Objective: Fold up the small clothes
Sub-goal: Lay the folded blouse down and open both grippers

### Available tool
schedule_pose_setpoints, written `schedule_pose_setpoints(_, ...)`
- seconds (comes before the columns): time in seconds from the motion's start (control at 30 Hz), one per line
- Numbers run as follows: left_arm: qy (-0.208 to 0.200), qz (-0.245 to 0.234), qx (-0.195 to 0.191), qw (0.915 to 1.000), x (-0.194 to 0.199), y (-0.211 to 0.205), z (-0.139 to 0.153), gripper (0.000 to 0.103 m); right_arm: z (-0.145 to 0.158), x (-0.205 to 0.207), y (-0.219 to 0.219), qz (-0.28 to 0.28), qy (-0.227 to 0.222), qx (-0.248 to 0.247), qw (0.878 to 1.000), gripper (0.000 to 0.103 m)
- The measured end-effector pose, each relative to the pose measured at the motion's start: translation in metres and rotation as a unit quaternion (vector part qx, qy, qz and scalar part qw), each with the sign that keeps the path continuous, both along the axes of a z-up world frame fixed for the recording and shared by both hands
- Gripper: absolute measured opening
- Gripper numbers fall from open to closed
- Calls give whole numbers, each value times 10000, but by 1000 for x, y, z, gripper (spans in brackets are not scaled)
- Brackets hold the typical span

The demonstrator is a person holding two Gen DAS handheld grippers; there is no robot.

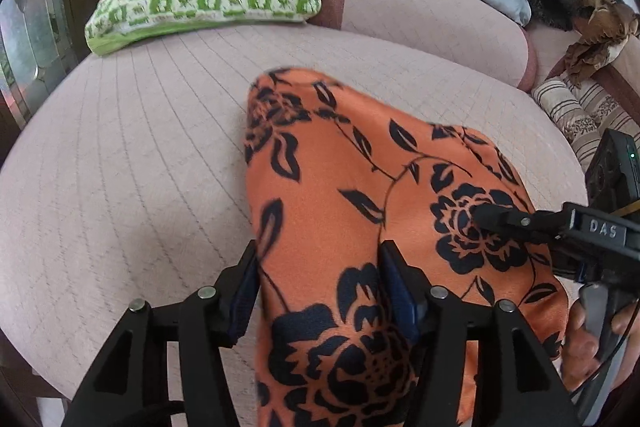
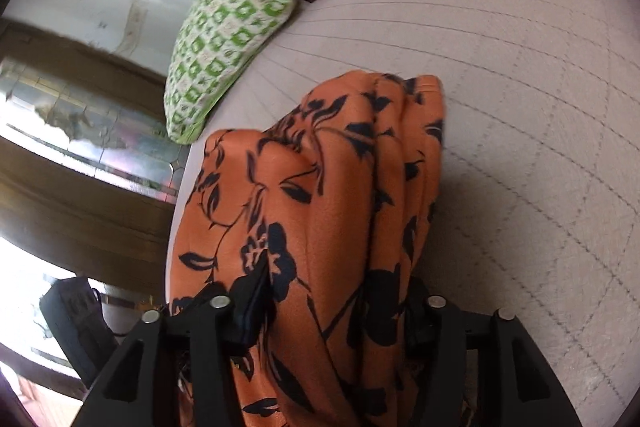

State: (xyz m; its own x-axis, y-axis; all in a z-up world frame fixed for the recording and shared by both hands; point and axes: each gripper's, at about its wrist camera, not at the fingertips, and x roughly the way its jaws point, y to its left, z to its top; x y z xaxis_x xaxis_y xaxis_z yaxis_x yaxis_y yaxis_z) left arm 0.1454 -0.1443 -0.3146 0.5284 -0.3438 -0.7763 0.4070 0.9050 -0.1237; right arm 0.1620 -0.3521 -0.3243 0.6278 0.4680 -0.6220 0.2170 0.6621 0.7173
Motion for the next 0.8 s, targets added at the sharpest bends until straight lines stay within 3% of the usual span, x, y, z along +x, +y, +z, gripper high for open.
schedule_pose_setpoints(0.2, -805, 339, 307, 9957, 1, 19, 25, 62, 41, -15, -18, -377, -559, -690, 9953, 59)
schedule_pose_setpoints(0.3, -778, 546, 426, 9946, 10, 27, 24, 62, 66, -27, -15, -521, -1110, -1101, 9863, 59)
schedule_pose_setpoints(0.43, -705, 612, 655, 9935, 20, 24, 16, 62, 89, -23, 8, -47, -1637, -1317, 9777, 59)
schedule_pose_setpoints(0.5, -780, 584, 886, 9913, 21, 18, 11, 62, 83, -13, 16, 116, -1450, -1261, 9813, 59)
schedule_pose_setpoints(0.6, -800, 548, 1255, 9873, 23, 10, -2, 69, 51, 16, 16, 357, -604, -921, 9933, 58)
schedule_pose_setpoints(0.67, -679, 499, 1369, 9870, 30, 7, -12, 75, 26, 29, 6, 205, 1, -769, 9968, 58)
schedule_pose_setpoints(0.8, -648, 554, 1386, 9867, 35, 9, -11, 80, 28, 31, -6, 152, -24, -454, 9989, 58)
